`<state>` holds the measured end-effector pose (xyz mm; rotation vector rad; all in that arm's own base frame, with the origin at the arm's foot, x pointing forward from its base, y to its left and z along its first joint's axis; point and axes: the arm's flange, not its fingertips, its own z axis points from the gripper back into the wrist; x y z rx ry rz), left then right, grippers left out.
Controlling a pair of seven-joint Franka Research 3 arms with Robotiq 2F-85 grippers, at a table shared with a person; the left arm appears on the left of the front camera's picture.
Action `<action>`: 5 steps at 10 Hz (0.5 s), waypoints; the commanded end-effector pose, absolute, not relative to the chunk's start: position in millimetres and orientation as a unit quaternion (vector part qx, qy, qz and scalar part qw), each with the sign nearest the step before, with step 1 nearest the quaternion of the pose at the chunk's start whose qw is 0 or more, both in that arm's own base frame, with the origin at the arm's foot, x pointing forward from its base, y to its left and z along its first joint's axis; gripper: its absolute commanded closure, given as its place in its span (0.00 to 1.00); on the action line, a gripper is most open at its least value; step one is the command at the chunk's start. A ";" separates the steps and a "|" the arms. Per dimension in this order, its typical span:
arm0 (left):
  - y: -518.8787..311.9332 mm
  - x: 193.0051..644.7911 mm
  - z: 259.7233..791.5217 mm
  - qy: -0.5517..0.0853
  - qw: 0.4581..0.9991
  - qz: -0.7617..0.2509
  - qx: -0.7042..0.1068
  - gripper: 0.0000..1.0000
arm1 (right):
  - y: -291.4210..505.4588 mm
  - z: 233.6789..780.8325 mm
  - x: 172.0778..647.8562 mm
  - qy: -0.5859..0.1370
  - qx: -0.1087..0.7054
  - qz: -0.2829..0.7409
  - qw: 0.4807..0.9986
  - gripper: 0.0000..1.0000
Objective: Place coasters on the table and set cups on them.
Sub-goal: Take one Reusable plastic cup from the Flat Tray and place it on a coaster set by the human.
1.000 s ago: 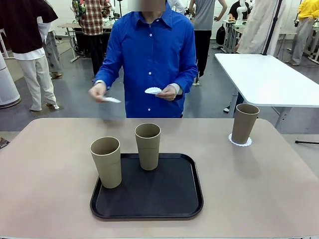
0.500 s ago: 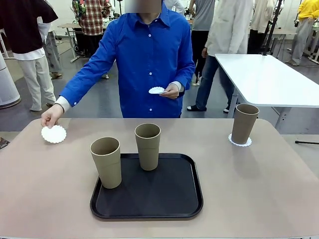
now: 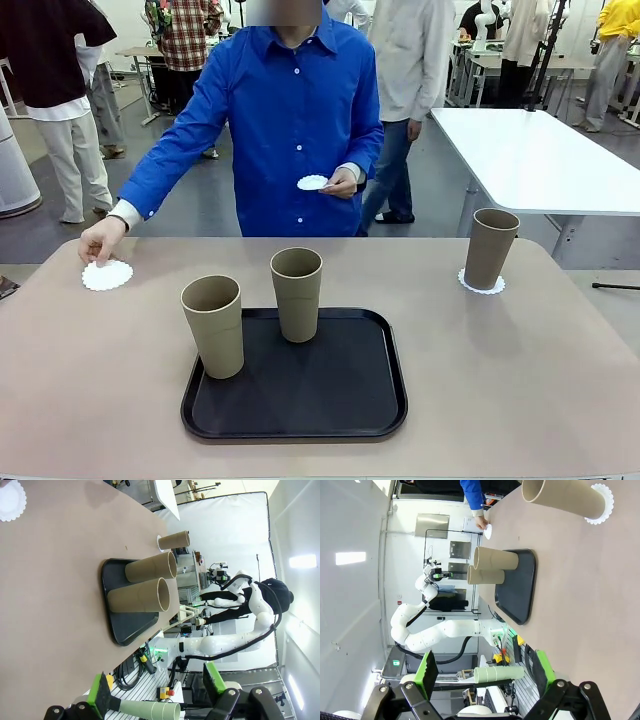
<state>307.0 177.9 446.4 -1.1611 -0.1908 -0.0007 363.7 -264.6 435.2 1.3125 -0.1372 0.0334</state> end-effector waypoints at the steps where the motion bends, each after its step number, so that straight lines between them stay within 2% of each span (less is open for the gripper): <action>1: 178.9 305.4 448.1 -0.092 0.830 -0.002 -0.550 0.00 | -265.0 435.2 364.0 -0.061 0.608 0.010 0.791 0.00; 5: 178.9 305.4 448.1 -0.092 0.830 -0.002 -0.550 0.00 | -265.0 435.2 364.0 -0.061 0.608 0.010 0.791 0.00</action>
